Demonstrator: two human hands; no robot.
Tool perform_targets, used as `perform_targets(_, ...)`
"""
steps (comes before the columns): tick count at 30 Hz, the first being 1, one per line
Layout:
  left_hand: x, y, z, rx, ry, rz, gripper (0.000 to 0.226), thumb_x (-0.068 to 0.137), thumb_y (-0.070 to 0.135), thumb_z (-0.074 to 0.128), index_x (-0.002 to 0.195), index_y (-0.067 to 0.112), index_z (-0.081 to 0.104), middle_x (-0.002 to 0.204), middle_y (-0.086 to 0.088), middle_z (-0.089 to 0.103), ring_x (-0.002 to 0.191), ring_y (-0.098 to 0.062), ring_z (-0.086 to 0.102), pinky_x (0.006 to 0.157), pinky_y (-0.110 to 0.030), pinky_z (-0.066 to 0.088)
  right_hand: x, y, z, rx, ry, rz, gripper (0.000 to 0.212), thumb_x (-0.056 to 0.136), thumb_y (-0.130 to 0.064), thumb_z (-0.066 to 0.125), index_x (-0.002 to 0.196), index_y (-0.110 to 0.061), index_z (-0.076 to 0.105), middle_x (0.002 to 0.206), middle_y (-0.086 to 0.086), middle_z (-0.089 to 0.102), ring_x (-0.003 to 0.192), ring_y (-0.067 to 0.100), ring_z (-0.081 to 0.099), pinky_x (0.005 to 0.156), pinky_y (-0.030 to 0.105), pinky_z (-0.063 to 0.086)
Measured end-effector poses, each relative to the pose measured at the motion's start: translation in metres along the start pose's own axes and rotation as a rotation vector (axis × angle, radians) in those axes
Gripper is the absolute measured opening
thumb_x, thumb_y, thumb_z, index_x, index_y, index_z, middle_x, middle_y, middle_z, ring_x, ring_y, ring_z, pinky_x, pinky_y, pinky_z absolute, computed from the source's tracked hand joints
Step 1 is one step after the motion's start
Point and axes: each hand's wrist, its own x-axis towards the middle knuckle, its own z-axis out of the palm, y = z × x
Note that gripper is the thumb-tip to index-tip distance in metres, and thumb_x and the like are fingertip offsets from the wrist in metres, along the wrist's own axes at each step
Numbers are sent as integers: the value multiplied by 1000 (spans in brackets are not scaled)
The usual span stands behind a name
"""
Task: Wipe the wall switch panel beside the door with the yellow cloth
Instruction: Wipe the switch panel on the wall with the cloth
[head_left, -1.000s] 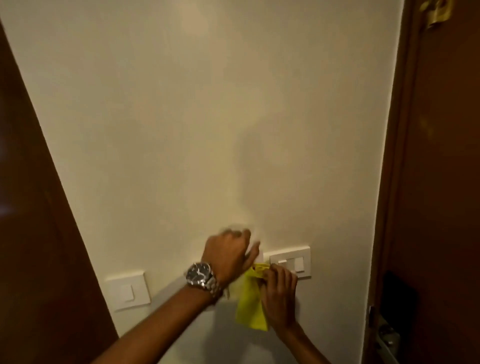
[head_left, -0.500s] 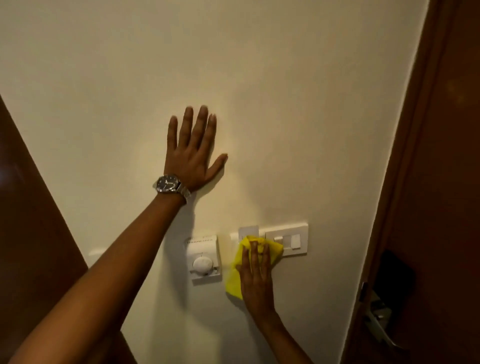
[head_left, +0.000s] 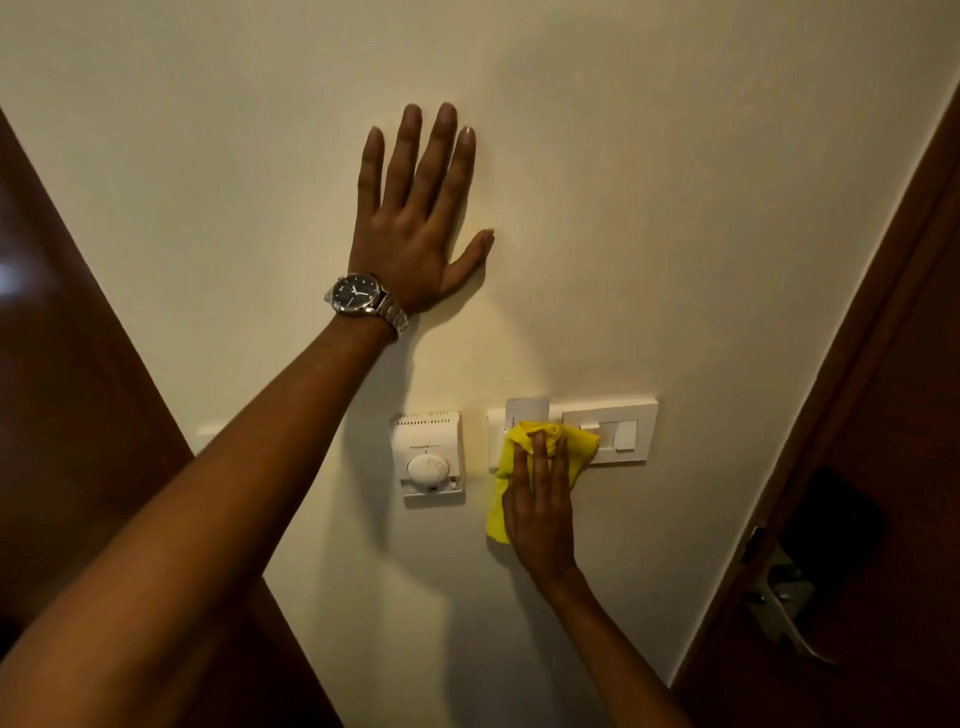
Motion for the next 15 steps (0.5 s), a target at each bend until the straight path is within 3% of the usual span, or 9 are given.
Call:
perform_targets(4,-1,1,-1,-11,-3,-8,80,104,64,40,163,9,35,168,-17,35,156,-43,32,128,-63,25,-21,10,8,-48,-54,53,44,109,-20,29,146,3,39,153,30,35,152,47,-1,99,64,49)
perform_targets(6,-1,0,0,-8,16,-8,80,105,64,40,162,9,36,168,-17,36,156,-43,33,127,-63,26,-15,12,7,-46,-48,56,46,110,-20,27,148,3,36,150,31,38,152,47,1,100,65,47)
perform_targets(11,1,1,3,9,19,-7,81,103,66,39,162,9,35,167,-18,38,154,-43,33,127,-63,24,-1,13,-1,22,29,69,57,107,-19,34,157,-3,13,162,26,18,152,46,6,109,67,38)
perform_targets(15,0,1,3,4,18,-10,81,103,65,39,162,9,36,167,-18,37,155,-44,34,126,-64,25,-25,24,5,-23,-4,18,48,111,-22,20,154,0,18,165,23,-2,151,48,3,103,66,44)
